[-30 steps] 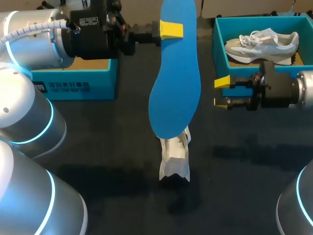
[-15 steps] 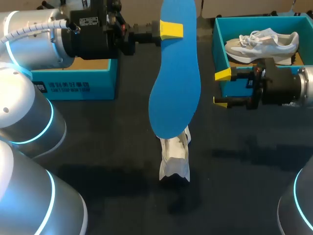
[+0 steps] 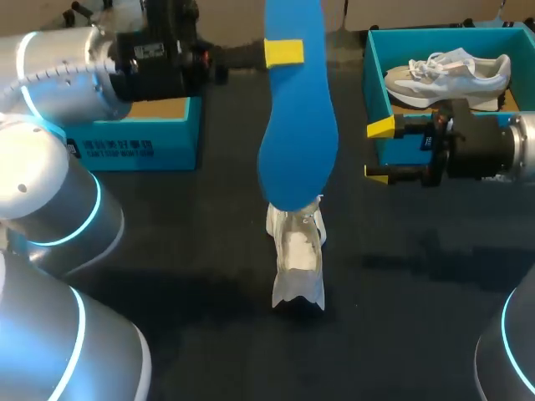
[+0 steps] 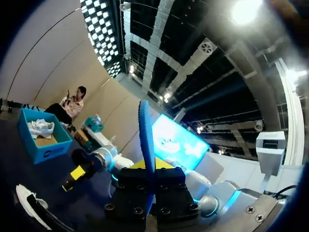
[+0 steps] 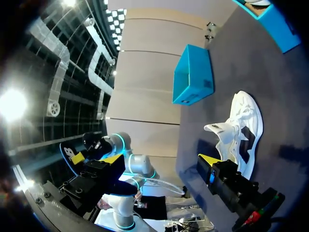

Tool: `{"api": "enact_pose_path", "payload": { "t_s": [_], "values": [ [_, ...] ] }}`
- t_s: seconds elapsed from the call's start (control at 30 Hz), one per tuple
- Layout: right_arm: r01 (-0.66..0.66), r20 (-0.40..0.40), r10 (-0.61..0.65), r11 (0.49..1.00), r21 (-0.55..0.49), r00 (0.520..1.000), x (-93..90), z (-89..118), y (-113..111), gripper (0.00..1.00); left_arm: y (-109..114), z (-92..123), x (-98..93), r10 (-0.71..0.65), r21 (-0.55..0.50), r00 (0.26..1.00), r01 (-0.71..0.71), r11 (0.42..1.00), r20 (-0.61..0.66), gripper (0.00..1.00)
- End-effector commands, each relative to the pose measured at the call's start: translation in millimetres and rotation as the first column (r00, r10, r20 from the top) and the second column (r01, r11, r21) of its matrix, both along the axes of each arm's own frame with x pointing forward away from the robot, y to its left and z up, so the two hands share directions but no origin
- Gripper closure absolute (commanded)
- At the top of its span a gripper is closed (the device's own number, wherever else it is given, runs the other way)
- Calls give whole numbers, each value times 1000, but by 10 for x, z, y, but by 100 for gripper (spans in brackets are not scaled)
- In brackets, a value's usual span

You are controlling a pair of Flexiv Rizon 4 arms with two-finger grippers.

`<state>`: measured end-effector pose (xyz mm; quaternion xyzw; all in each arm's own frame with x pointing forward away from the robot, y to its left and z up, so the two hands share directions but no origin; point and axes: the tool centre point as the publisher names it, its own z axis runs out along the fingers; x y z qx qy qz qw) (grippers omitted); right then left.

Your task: Take the shoe out of the shoebox, open the shoe tongue, remove and reinsert the insole, then place the shoe into the shoebox

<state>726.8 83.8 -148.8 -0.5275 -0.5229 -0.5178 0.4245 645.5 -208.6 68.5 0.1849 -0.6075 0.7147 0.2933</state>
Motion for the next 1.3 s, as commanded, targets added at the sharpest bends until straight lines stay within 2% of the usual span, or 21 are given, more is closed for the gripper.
{"api": "enact_pose_path", "payload": {
  "t_s": [0.03,0.23,0.43,0.53,0.63,0.67,0.7,1.3],
  "values": [
    [2,-1,-2,1000,-3,1000,-1,1,13,0,-5,-141,35,-14,-116,963,47,992,269,100],
    [2,-1,-2,1000,-3,1000,-1,1,13,0,53,-221,89,-17,-111,881,79,991,473,100],
    [2,-1,-2,1000,-3,1000,-1,1,13,0,80,-356,186,-47,-66,712,130,989,701,100],
    [2,-1,-2,1000,-3,1000,-1,1,13,0,98,-458,223,-39,-62,638,135,989,769,100],
    [2,-1,-2,1000,-3,1000,-1,1,13,0,123,-539,237,-35,-44,607,115,992,794,100],
    [2,-1,-2,1000,-3,1000,-1,1,13,0,141,-569,228,-34,-18,647,74,997,761,100],
    [2,-1,-2,1000,-3,1000,-1,1,13,0,170,-585,206,-36,34,736,17,999,676,100],
    [2,-1,-2,1000,-3,1000,-1,1,13,0,170,-585,206,-36,34,736,17,999,676,100]
  ]
}}
